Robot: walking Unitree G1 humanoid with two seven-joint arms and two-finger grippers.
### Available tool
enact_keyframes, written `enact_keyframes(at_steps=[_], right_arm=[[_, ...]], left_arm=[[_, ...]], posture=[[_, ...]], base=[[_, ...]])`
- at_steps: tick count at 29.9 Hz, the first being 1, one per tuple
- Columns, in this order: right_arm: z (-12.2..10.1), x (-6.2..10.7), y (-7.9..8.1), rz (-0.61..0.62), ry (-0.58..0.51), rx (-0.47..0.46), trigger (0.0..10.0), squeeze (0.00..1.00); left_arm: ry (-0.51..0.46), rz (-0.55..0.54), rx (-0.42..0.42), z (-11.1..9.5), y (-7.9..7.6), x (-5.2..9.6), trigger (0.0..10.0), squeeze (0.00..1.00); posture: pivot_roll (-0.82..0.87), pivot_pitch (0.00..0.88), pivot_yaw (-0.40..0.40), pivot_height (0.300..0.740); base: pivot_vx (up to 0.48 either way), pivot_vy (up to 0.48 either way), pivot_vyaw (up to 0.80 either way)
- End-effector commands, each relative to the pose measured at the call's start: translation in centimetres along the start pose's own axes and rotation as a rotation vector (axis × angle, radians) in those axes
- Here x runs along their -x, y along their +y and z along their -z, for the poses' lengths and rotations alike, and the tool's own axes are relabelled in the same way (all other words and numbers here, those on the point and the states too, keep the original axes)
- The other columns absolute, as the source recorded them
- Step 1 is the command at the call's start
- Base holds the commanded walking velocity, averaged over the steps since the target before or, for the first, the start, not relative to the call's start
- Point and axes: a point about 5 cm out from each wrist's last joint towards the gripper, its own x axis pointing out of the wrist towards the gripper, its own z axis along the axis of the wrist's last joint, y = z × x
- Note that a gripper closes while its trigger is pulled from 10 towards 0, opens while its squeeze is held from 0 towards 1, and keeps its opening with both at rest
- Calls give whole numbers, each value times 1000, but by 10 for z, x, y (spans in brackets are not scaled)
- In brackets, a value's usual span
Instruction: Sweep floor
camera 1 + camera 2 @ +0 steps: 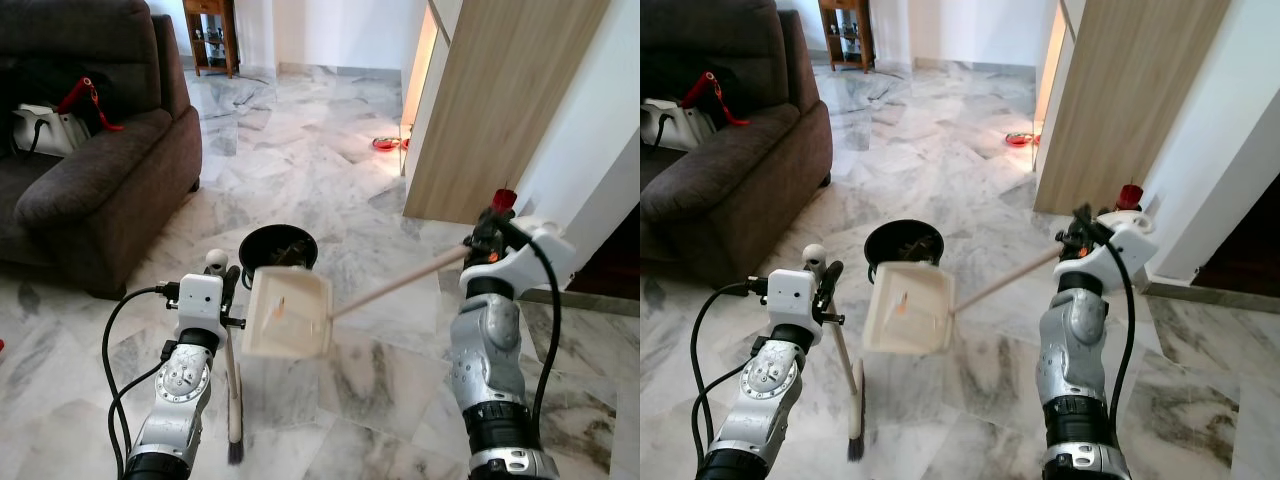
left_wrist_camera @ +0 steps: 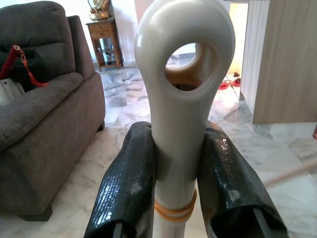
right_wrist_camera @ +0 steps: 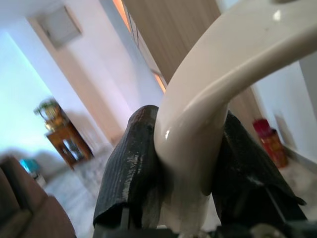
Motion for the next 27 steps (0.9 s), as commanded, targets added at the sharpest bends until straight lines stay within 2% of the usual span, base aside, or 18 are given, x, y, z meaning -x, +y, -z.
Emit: enact_keyframes(at_steps=[1, 11, 14, 18, 25, 27], right_arm=[[-27, -11, 14, -28, -110, -62, 10000, 0], [-26, -10, 18, -42, -97, -55, 10000, 0], [-26, -10, 18, -46, -96, -51, 10000, 0], [-25, -10, 18, -47, -91, -62, 10000, 0], [-24, -9, 19, -58, -82, -54, 10000, 0], [-24, -8, 19, -59, -80, -52, 10000, 0]], left_arm=[[-56, -2, -25, -14, 2, -6, 10000, 0], [-41, -13, -36, -13, 4, -6, 10000, 0], [-41, -22, -37, -13, 6, -6, 10000, 0], [-37, -31, -36, -12, 7, -4, 10000, 0], [-35, -29, -32, -12, 5, -3, 10000, 0], [-35, -27, -33, -11, 5, -3, 10000, 0]], posture=[[92, 0, -22, 740], [101, 0, -26, 740], [103, 0, -27, 740], [104, 0, -28, 740], [104, 0, -28, 740], [101, 0, -27, 740]], base=[[0, 0, 0], [0, 0, 0], [0, 0, 800], [180, 0, 581], [207, 0, 0], [345, 0, 694]])
